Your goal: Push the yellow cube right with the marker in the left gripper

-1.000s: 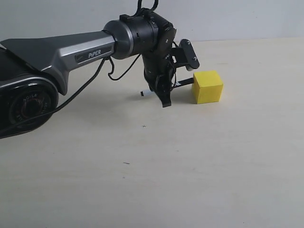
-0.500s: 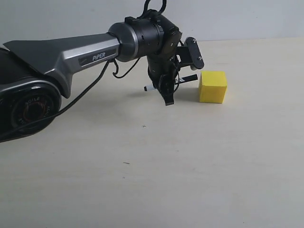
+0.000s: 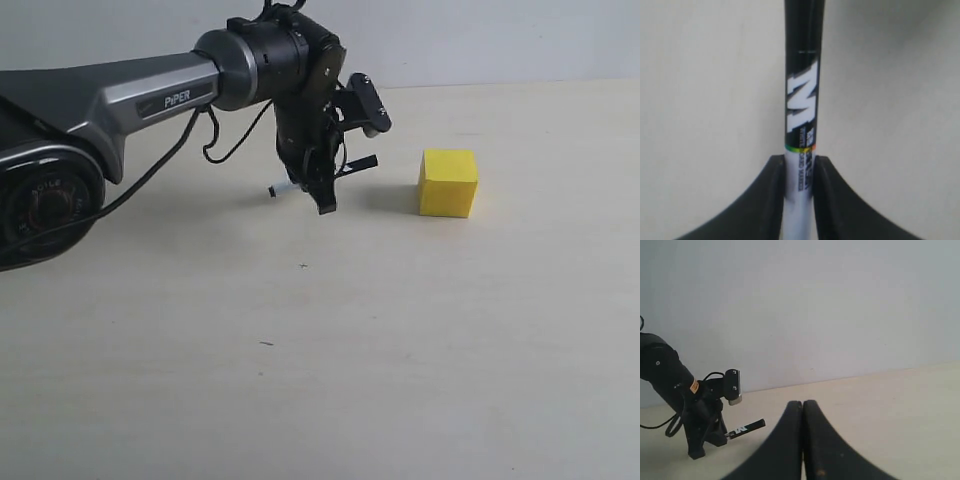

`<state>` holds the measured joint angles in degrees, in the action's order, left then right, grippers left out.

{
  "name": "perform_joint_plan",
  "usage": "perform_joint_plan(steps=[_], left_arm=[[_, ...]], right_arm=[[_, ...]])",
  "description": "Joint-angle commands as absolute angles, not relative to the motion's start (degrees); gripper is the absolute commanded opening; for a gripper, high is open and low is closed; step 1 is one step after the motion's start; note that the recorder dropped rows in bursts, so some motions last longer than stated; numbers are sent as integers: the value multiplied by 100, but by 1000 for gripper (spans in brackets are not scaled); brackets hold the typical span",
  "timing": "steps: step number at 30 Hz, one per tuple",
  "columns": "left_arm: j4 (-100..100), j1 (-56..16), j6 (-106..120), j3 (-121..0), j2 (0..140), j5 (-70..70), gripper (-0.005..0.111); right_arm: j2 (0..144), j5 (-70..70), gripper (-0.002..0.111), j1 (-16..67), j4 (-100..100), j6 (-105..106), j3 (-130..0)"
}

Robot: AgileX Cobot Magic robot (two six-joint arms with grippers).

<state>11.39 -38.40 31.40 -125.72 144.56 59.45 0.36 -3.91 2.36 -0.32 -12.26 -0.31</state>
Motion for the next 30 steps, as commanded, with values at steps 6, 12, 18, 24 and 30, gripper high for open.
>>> perform_joint_plan(steps=[6, 12, 18, 24, 30], left_arm=[[339, -3353, 2215, -12396, 13956, 6996, 0], [-56, -3410, 2287, -11223, 13257, 6996, 0], [50, -3885, 3266, -10926, 13052, 6996, 0], [644, -4404, 3999, -10939, 13104, 6068, 0], [1106, -4258, 3526, -11709, 13759, 6213, 0]], right_arm=[[0, -381, 0, 198, -37, -1207, 0], [0, -381, 0, 198, -37, -1207, 0], [0, -381, 0, 198, -37, -1207, 0], [0, -381, 0, 198, -37, -1207, 0], [0, -381, 0, 198, -37, -1207, 0]])
